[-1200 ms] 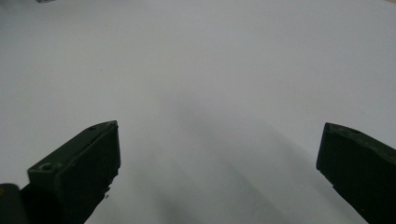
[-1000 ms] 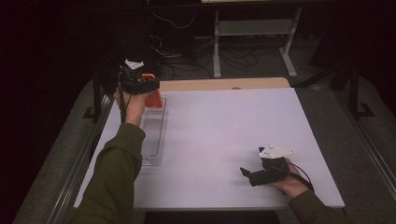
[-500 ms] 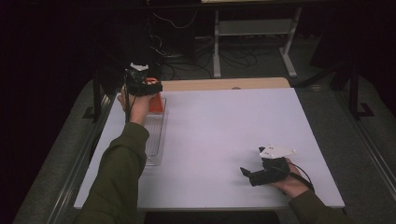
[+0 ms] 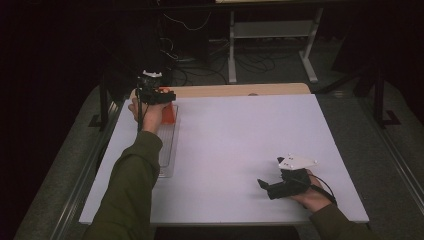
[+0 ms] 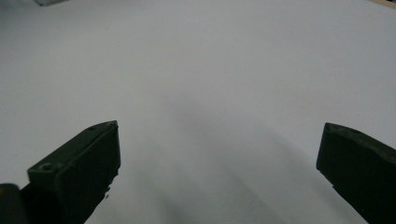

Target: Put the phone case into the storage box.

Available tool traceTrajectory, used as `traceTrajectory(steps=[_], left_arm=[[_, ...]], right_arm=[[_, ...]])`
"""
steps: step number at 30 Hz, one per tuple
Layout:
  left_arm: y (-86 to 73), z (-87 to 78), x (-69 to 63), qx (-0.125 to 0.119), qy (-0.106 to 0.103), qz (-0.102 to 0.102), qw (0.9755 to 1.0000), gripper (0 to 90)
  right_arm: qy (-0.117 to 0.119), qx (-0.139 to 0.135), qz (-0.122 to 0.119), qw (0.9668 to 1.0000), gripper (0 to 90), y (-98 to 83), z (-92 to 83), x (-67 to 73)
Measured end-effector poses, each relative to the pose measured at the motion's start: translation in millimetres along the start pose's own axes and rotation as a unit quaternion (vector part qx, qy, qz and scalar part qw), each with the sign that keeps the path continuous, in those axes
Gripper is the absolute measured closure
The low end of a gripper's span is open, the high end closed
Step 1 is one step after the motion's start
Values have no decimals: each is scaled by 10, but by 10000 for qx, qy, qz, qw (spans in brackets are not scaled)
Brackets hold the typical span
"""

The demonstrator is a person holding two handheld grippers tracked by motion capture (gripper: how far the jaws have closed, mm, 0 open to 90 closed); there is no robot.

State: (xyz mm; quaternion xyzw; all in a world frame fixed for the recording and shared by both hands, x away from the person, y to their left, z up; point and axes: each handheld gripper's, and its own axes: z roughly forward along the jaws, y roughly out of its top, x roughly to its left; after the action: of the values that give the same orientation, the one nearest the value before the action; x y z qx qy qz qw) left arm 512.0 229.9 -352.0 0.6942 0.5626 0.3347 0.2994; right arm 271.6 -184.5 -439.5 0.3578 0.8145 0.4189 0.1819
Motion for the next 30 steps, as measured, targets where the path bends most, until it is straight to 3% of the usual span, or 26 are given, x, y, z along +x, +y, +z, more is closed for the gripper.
traceTrajectory(steps=[3, 10, 14, 15, 20, 30], left_arm=[[-12, 21, -5, 74, -8, -25, 10000, 142], [-10, 58, -37, -1, 60, 38, 10000, 139], [-16, 90, -33, -88, 81, 28, 9999, 136], [-19, 107, -40, -179, 72, -60, 9998, 135], [-20, 143, -21, -223, 46, 26, 9997, 134], [-24, 209, 3, -326, -16, -35, 9995, 132]], right_arm=[[-1, -13, -4, 10000, 0, 2, -3, -3], [0, -33, 6, 10000, 0, 4, -7, -1], [1, -40, -9, 10000, 0, 3, -8, -2], [2, -44, -8, 10000, 0, 3, -8, -2], [2, -46, -3, 10000, 0, 1, -8, -4], [4, -13, 18, 10000, 0, -5, -6, 1]])
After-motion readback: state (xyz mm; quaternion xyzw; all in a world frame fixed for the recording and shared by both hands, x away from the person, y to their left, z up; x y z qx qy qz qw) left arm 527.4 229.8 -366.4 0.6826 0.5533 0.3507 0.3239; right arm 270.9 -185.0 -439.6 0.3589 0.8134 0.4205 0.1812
